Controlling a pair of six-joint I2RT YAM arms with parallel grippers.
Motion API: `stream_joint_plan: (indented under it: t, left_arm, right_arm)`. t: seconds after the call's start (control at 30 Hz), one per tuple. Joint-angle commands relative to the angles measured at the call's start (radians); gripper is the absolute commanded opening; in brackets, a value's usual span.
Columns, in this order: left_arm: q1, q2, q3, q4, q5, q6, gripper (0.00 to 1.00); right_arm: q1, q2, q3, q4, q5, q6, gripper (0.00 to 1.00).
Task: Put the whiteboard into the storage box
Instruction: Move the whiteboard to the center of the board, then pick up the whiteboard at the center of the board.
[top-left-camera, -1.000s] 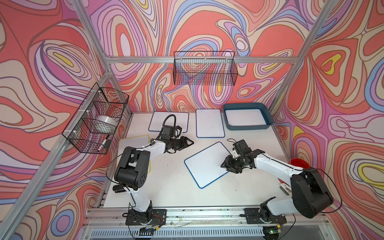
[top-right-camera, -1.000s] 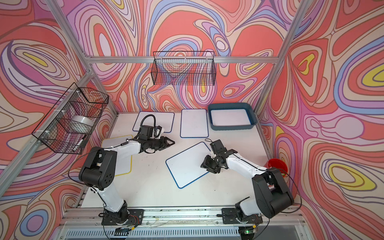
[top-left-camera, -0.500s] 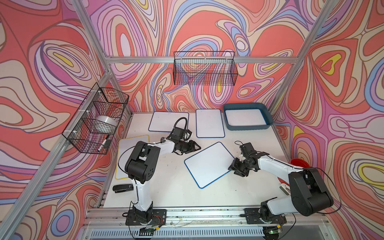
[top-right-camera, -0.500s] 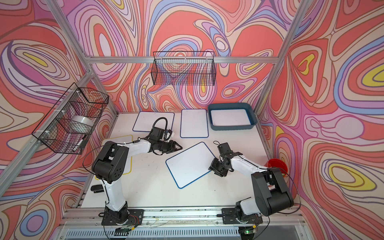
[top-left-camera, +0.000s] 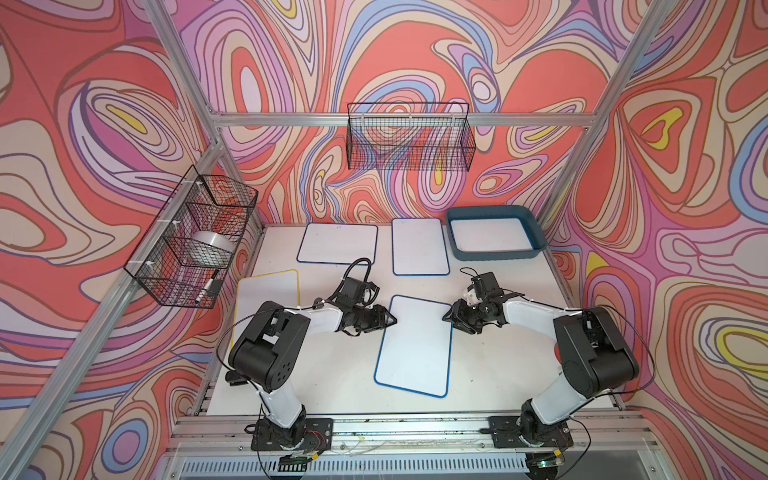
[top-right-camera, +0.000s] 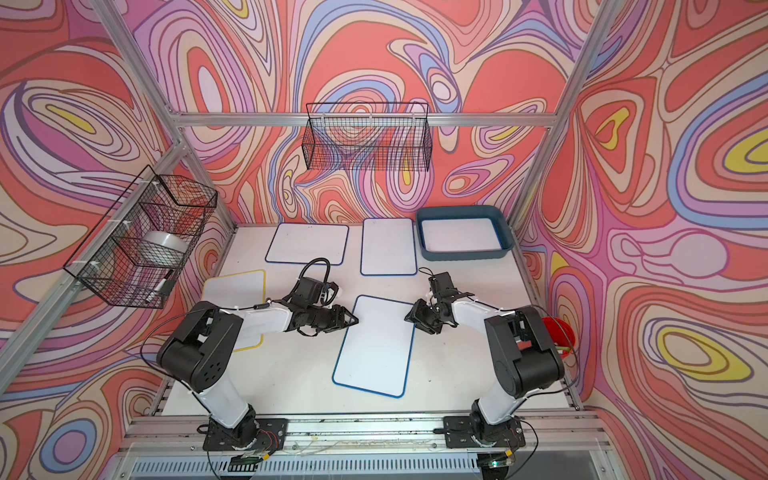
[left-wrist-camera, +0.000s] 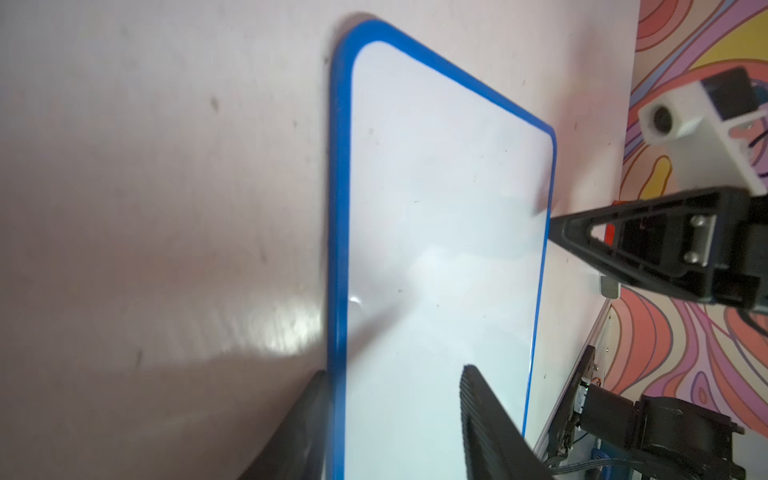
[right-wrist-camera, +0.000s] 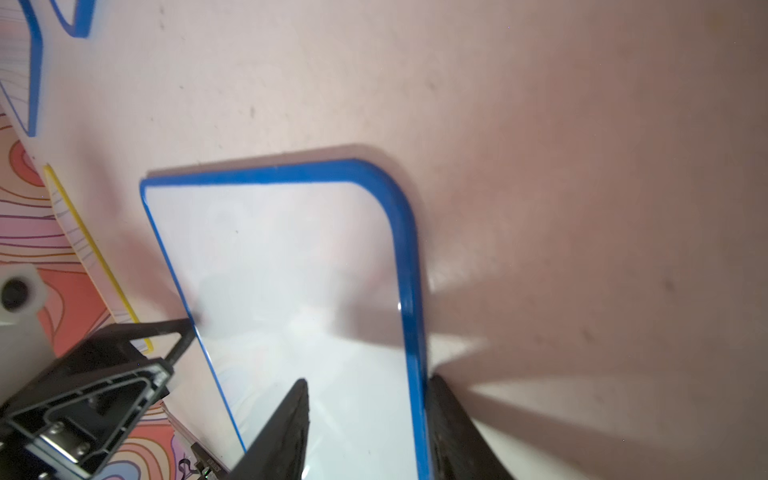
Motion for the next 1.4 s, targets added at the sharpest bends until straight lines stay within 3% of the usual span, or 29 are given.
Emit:
stream_joint_plan:
  t: [0.0, 0.17, 0.37, 0.77, 1.0, 1.27, 1.37]
  left_arm:
    - [-0.01, -0.058, -0.042, -0.101, -0.077, -0.025, 0.48]
    - [-0.009, -0.1, -0.057, -0.159, -0.163, -0.035, 0.48]
    - [0.001, -0.086, -0.069, -0.15, -0.244, -0.084, 0.48]
    - [0.094, 0.02, -0.032, 0.003, -0.103, -0.147, 0.49]
    - [0.094, -0.044, -0.017, -0.136, -0.139, -0.059, 0.49]
    - [0.096, -0.151, -0.058, -0.251, -0.104, 0.005, 0.5]
    - [0.089, -0.157, -0.064, -0.27, -0.049, 0.019, 0.5]
  right_arm:
    - [0.05, 0.111, 0.044, 0.046, -0.041, -0.039, 0.48]
    - [0.146, 0.225, 0.183, 0.052, -0.096, -0.076, 0.49]
    - [0.149, 0.257, 0.236, -0.001, -0.072, -0.129, 0.48]
    - [0.079, 0.186, 0.2, -0.192, 0.045, -0.257, 0.49]
    - [0.077, 0.171, 0.159, -0.254, -0.052, -0.292, 0.49]
    - [0.077, 0.117, 0.168, -0.397, 0.064, -0.342, 0.49]
    - [0.077, 0.137, 0.153, -0.362, 0.034, -0.337, 0.49]
